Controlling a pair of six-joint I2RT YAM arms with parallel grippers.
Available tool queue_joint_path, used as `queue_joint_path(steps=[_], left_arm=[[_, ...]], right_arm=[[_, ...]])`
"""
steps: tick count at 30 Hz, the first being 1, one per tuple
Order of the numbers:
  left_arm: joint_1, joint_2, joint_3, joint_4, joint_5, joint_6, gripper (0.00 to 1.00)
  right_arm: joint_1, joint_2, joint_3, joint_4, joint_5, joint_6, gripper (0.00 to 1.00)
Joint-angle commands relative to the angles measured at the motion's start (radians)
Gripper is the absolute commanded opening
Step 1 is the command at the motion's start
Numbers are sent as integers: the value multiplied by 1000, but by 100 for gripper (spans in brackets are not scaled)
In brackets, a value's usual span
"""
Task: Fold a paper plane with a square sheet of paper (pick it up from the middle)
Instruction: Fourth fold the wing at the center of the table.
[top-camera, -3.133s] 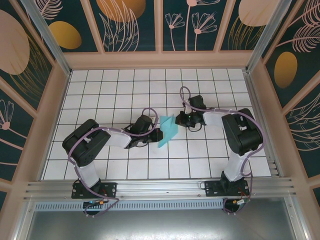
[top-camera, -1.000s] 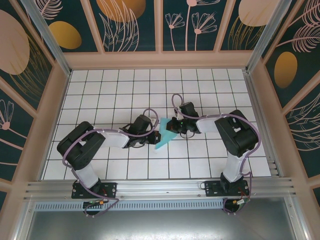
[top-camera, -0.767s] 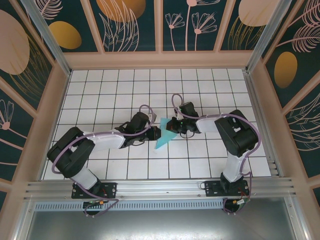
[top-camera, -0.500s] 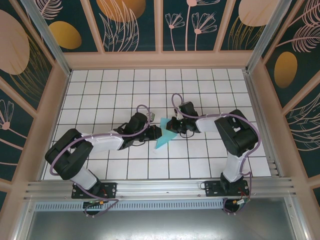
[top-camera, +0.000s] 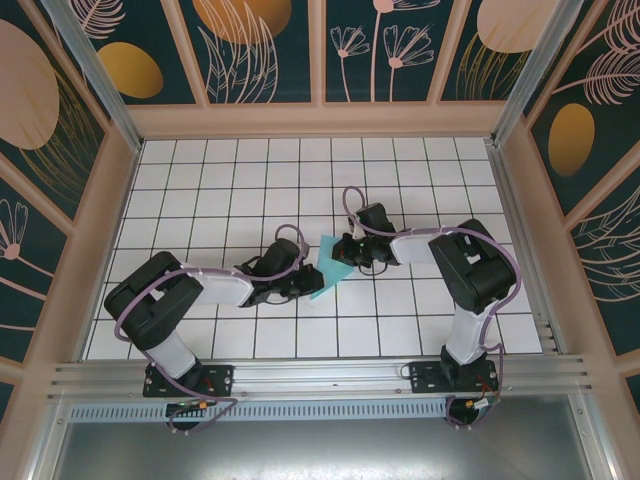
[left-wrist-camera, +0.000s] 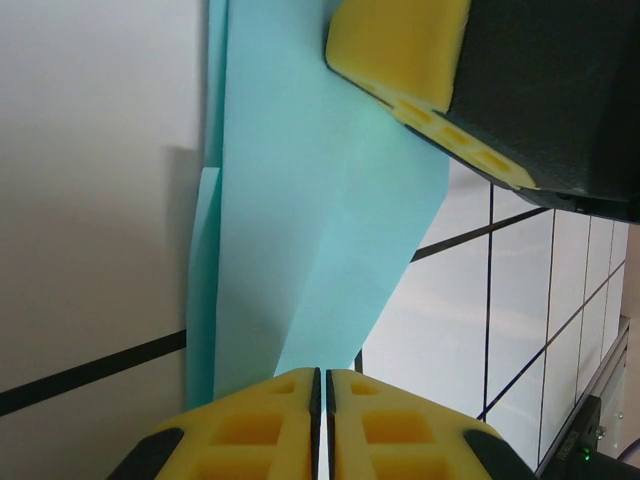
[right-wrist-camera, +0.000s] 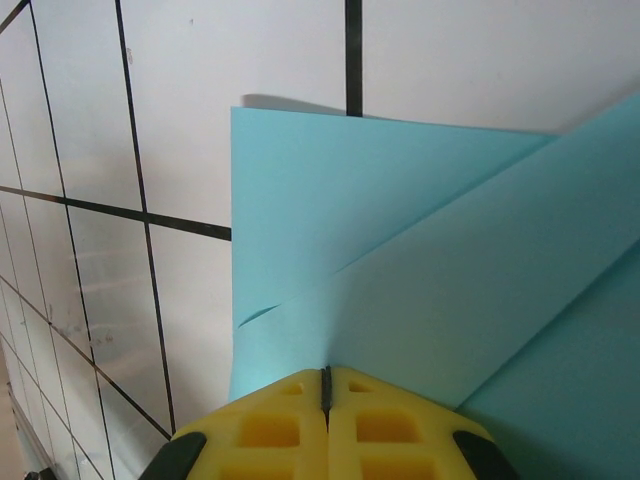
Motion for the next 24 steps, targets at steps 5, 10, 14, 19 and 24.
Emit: queue_joint_path(steps=[5, 10, 14, 19, 24], left_arm=[[-1, 15, -47, 47, 7, -54, 14], [-1, 5, -48, 70, 28, -60, 14], [-1, -62, -55, 69, -4, -50, 15], [-1, -97, -79, 89, 8, -51, 16], [-1, -59, -114, 159, 66, -91, 15]], right_arm=[[11, 88, -31, -152, 149, -4, 4], [11, 88, -34, -153, 149, -3, 5], [11, 89, -38, -155, 148, -4, 4], [13, 93, -36, -153, 145, -4, 4], [15, 100, -33, -153, 143, -4, 5]])
